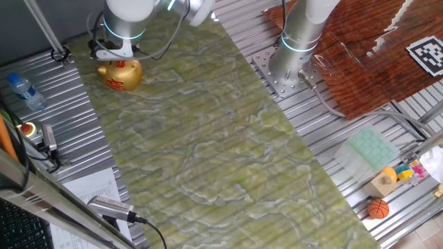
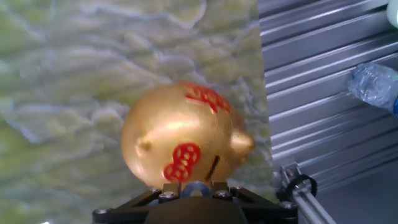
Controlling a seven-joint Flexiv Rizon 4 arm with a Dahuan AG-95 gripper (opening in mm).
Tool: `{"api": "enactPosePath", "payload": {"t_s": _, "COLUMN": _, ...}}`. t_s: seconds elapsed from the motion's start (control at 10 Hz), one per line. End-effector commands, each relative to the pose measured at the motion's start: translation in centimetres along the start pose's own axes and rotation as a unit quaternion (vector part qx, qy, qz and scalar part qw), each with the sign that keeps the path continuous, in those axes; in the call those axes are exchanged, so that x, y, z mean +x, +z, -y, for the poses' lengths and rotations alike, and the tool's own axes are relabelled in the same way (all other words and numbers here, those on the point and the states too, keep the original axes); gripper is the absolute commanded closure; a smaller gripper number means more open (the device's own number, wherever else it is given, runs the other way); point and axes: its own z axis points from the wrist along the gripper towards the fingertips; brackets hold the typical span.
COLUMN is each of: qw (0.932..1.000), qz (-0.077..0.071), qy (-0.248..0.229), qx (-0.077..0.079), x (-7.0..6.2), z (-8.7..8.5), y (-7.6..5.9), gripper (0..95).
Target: Drop coins into a piggy bank
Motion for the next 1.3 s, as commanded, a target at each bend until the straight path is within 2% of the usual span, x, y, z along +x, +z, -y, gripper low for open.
{"api": "enactPosePath", "payload": {"t_s": 0.1, "qw": 0.9981, "qz": -0.026, "qy": -0.055, "qx": 0.006, "x": 1.8, "z": 2.6, "y": 1.3, "gripper": 95.0}}
{"api": "enactPosePath", "payload": {"t_s": 0.3, "qw": 0.9975, "qz": -0.031, "qy": -0.062, "qx": 0.014, "x": 2.1, "z": 3.1, "y": 2.5, "gripper": 95.0}}
{"api": "enactPosePath", "payload": {"t_s": 0.5, "qw": 0.9971, "qz": -0.030, "qy": -0.069, "qx": 0.016, "x": 1.9, "z": 3.5, "y": 2.9, "gripper": 95.0}}
{"api": "enactPosePath", "payload": {"t_s": 0.8, "qw": 0.9956, "qz": -0.027, "qy": -0.090, "qx": 0.009, "x": 0.5, "z": 4.8, "y": 1.3, "gripper": 95.0}}
{"api": "enactPosePath", "payload": {"t_s": 1.0, "qw": 0.9919, "qz": -0.044, "qy": -0.119, "qx": 0.012, "x": -0.5, "z": 4.9, "y": 0.3, "gripper": 95.0}}
{"api": "enactPosePath", "payload": {"t_s": 1.2, "qw": 0.9853, "qz": -0.056, "qy": -0.161, "qx": 0.011, "x": -1.6, "z": 4.9, "y": 0.0, "gripper": 95.0}}
{"api": "enactPosePath", "payload": {"t_s": 1.3, "qw": 0.9787, "qz": -0.071, "qy": -0.192, "qx": 0.011, "x": -2.5, "z": 4.6, "y": -0.4, "gripper": 95.0}}
